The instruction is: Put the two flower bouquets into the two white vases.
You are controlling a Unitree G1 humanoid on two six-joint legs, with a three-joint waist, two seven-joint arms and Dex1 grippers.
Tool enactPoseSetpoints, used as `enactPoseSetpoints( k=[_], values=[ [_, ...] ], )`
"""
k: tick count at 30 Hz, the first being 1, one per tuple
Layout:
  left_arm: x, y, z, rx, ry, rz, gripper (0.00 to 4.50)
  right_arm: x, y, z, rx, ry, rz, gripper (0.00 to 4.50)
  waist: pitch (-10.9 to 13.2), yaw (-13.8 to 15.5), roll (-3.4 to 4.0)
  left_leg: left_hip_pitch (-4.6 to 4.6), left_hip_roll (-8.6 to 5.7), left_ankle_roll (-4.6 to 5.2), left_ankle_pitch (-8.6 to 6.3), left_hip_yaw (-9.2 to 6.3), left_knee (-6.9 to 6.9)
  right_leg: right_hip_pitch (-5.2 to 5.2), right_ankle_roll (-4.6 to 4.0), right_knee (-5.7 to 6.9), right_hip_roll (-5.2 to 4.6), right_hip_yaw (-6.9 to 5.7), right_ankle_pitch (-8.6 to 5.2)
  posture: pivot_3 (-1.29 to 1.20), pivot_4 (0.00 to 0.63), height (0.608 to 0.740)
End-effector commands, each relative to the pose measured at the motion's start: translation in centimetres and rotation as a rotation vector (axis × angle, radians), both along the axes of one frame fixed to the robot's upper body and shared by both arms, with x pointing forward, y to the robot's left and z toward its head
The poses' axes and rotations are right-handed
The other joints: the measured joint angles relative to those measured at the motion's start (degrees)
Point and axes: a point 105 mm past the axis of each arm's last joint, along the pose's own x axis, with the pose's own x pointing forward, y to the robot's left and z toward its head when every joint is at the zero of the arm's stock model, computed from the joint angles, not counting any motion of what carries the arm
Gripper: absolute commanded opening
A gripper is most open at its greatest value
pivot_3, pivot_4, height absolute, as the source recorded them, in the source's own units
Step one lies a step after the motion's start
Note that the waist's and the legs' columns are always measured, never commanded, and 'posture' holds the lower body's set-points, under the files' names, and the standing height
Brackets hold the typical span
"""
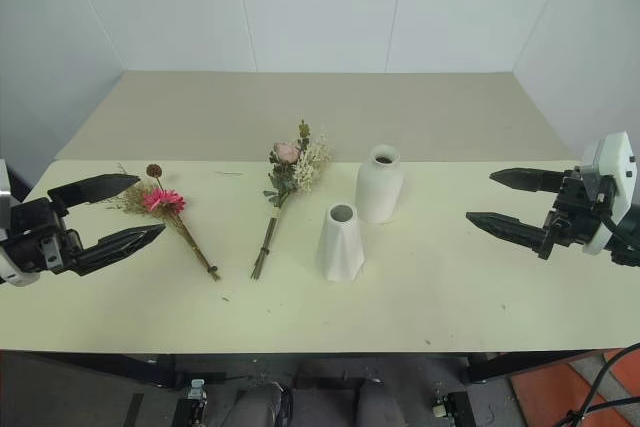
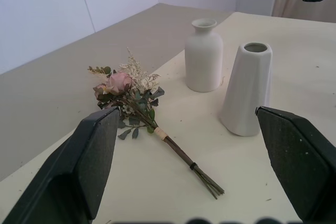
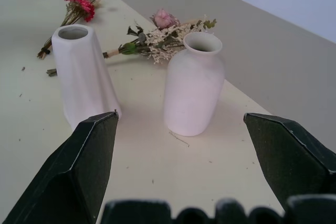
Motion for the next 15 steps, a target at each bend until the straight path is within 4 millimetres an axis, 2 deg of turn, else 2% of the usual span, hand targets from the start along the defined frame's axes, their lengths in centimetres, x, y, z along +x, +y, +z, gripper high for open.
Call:
enactPoseSetpoints(
  k=[1, 10, 12, 15],
  values=[
    [-0.2, -0.2, 0.7, 0.011, -0.036, -0.014, 4.48, -0.4, -0.2, 1.5, -0.020, -0.062, -0.005, 4.50, 0.00, 0.00, 0.00, 0.00, 0.00, 0.00, 0.00, 0.00, 0.00, 0.00, 0.00, 0.00, 0.00, 0.00, 0.00, 0.00, 0.150, 0.740],
    [0.0, 0.0, 0.4, 0.022, -0.018, 0.013, 4.48, -0.4, -0.3, 1.6, -0.021, -0.065, -0.009, 4.50, 0.00, 0.00, 0.00, 0.00, 0.00, 0.00, 0.00, 0.00, 0.00, 0.00, 0.00, 0.00, 0.00, 0.00, 0.00, 0.00, 0.150, 0.740],
    [0.6, 0.5, -0.6, 0.081, 0.036, 0.080, 4.48, -0.3, -0.3, 1.8, -0.010, -0.071, -0.011, 4.50, 0.00, -0.01, 0.00, 0.00, 0.00, 0.00, 0.00, 0.00, -0.01, -0.01, 0.00, 0.00, 0.00, 0.00, 0.00, 0.00, 0.150, 0.740],
    [1.9, 1.4, -3.4, 0.232, 0.157, 0.218, 4.48, 0.0, -0.4, 2.1, -0.008, -0.076, -0.013, 4.50, 0.01, -0.01, 0.03, 0.01, -0.01, 0.00, 0.00, 0.01, -0.01, 0.00, 0.12, 0.01, 0.01, 0.03, -0.07, 0.00, 0.150, 0.740]
  ],
)
